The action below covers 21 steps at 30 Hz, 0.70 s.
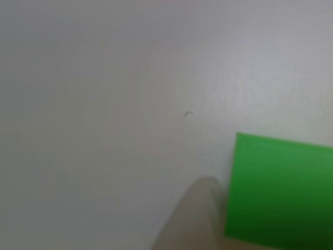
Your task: Pick up green cube and drop it in the blue box
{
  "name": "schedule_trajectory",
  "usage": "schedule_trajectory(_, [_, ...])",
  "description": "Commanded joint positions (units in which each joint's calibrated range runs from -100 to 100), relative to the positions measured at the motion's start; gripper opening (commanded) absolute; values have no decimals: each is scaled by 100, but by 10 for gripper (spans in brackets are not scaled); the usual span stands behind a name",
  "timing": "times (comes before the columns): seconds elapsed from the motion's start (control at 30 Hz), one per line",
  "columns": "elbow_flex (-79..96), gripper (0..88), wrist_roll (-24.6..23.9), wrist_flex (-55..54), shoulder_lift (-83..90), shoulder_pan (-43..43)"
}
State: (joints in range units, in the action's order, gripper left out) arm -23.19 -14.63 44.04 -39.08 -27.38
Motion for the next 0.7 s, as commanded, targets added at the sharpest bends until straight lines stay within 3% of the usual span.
schedule_trajectory(0.0, [-599, 327, -34, 26, 34, 43])
schedule_trajectory(0.67, [-852, 327, 0, 26, -259, 43])
